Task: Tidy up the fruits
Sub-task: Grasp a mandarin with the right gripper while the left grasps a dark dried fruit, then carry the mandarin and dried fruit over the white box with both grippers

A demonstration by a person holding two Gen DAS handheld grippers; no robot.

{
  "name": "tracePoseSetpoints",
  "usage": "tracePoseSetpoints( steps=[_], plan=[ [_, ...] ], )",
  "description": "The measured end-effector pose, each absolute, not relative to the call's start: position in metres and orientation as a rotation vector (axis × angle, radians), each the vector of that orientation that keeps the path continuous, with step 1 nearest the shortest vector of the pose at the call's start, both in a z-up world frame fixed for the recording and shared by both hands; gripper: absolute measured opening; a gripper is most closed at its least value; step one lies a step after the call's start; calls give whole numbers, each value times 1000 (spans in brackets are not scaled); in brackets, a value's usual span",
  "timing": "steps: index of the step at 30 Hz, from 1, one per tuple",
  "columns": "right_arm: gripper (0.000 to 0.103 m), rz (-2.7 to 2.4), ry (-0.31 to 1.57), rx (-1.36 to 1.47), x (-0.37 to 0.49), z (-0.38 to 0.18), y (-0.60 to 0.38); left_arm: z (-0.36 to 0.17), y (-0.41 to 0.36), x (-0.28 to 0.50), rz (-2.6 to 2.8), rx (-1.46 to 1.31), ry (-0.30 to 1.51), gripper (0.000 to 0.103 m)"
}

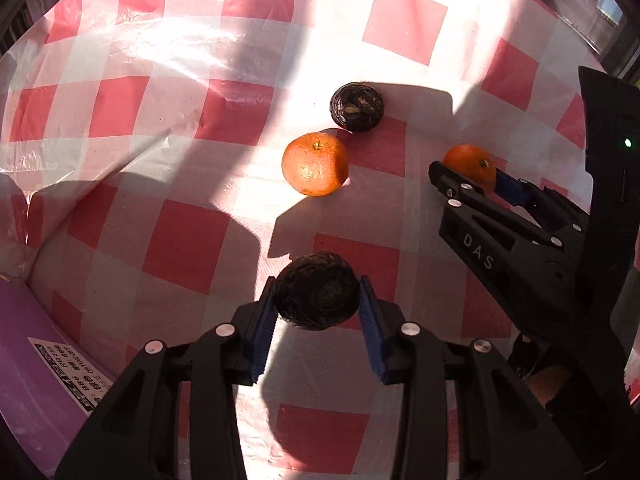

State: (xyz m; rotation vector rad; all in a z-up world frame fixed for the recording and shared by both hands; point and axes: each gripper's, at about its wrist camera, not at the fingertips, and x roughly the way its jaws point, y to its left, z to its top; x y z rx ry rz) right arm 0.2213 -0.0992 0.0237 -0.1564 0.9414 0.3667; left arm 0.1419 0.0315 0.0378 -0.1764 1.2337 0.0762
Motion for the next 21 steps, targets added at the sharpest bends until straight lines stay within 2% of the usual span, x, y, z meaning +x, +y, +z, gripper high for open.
tracePoseSetpoints(
  steps=[10, 21],
  plan=[
    [44, 175, 1038, -50, 97, 29, -174, 40, -18, 46, -142, -106, 1289, 39],
    [44, 90, 1119, 44, -18, 47, -200, 86, -29, -21, -316, 10, 1226, 39]
  ],
)
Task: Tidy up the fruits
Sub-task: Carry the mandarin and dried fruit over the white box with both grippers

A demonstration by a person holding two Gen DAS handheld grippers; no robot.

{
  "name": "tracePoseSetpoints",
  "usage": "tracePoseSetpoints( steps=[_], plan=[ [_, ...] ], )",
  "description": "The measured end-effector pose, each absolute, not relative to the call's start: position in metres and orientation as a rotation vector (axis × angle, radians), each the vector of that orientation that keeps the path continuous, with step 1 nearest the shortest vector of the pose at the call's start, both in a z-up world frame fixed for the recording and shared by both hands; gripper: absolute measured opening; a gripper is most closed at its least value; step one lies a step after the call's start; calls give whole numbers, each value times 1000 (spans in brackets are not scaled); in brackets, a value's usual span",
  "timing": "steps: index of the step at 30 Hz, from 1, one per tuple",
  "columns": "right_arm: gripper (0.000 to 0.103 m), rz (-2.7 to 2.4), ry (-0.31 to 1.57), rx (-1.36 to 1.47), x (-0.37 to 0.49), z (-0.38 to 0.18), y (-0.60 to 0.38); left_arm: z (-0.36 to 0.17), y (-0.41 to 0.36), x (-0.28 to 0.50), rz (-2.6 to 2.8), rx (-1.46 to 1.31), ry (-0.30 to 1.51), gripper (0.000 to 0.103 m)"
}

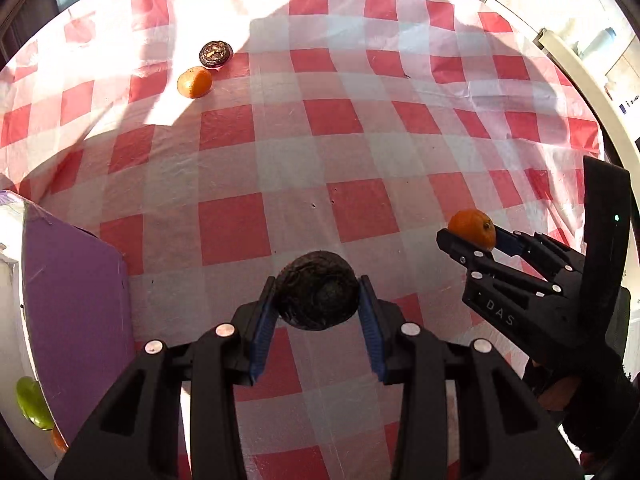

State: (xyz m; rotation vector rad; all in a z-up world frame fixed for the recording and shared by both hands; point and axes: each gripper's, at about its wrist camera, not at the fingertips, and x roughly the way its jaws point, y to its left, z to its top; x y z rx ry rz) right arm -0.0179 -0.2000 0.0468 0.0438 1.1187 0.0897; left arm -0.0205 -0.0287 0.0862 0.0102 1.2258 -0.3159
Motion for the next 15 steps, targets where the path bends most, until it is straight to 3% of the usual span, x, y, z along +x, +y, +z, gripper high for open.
tracePoseSetpoints(
  steps=[15],
  plan=[
    [44, 63, 1054, 66, -77, 85, -147, 139, 30, -69, -384, 2, 1073, 39]
  ],
)
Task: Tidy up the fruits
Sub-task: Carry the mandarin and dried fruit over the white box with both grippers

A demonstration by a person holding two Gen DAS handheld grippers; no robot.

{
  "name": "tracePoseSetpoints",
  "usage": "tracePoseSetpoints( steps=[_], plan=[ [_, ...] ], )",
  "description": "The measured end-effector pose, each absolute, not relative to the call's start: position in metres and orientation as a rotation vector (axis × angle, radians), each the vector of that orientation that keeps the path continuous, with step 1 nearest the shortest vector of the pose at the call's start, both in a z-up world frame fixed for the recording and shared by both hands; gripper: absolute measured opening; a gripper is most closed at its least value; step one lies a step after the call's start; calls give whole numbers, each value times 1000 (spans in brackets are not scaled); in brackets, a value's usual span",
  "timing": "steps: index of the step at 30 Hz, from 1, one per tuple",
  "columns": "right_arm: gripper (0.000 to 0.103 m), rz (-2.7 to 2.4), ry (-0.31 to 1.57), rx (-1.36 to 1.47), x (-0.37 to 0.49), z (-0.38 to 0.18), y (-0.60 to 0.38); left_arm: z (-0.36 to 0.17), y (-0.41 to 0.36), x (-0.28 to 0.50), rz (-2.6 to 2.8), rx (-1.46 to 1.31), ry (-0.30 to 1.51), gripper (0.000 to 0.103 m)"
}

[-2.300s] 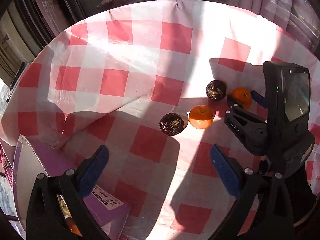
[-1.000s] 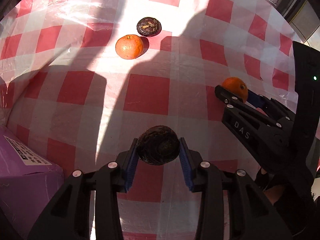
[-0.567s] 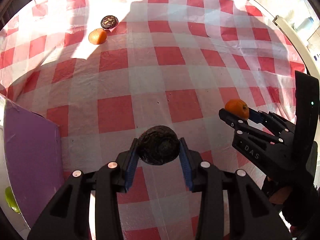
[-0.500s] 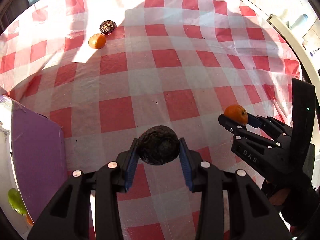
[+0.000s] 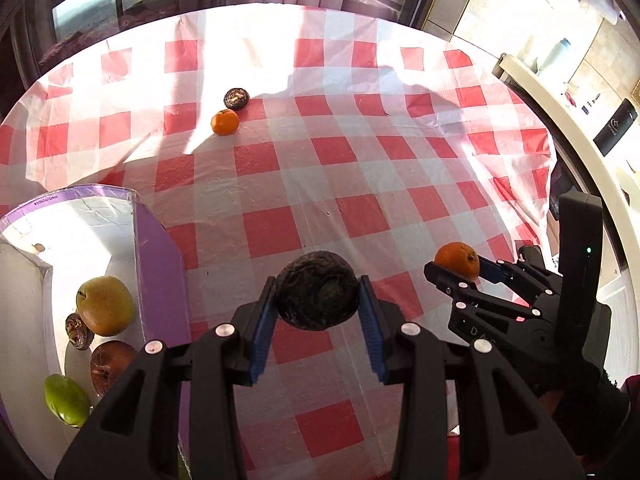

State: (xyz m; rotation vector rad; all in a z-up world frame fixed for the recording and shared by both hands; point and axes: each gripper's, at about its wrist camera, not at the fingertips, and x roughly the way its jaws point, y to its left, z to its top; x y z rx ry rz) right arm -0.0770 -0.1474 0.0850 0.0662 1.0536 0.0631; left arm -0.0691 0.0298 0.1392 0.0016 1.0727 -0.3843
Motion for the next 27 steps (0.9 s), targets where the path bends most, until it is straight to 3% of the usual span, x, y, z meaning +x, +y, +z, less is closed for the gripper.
tracePoseSetpoints(
  steps=[27],
  plan=[
    [44, 299, 902, -33, -87, 157, 1, 151, 206, -106, -191, -169, 970, 39]
  ],
)
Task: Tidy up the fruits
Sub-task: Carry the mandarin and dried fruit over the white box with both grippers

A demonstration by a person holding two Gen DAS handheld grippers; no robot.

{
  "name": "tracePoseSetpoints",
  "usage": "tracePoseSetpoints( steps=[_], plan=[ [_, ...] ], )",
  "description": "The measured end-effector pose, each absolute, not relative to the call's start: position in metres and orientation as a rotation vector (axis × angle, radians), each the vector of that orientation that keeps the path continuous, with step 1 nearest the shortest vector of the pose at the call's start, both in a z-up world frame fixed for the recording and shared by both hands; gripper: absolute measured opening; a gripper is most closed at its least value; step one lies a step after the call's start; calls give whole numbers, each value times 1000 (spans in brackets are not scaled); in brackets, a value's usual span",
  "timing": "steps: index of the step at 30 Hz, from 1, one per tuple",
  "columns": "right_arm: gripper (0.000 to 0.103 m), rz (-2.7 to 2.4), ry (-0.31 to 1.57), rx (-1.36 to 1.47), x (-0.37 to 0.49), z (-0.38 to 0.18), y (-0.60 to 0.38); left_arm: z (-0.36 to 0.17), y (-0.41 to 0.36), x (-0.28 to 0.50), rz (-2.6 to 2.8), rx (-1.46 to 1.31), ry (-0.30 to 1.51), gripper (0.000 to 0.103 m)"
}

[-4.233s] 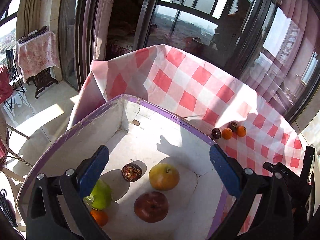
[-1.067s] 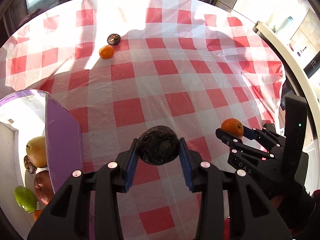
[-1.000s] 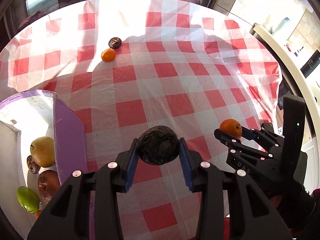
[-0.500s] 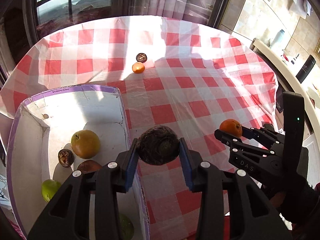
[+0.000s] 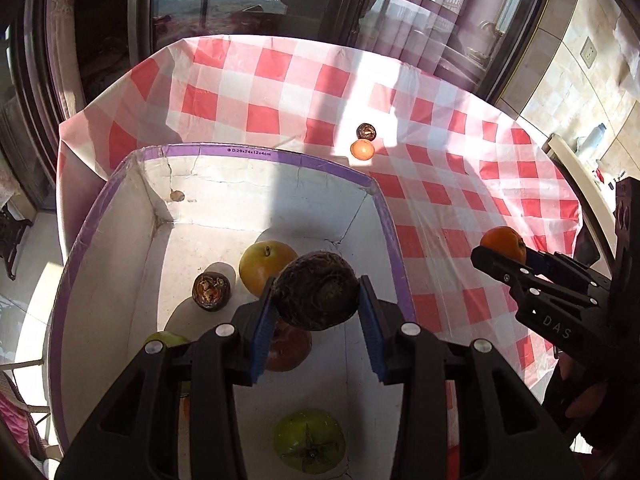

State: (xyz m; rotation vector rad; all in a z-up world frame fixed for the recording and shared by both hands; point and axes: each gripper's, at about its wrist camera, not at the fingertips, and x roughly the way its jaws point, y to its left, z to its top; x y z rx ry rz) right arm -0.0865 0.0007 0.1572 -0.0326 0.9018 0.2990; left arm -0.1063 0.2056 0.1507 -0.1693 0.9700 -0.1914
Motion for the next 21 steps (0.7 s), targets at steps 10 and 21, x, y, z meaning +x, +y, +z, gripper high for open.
tracePoseSetpoints(
  steps=[10, 21],
  plan=[
    [44, 573, 843, -175, -112, 179, 83, 124, 262, -93, -78, -240, 1039, 40],
    [44, 942, 924, -519, -157, 140, 189, 103, 277, -45, -115, 36, 1112, 40]
  ],
)
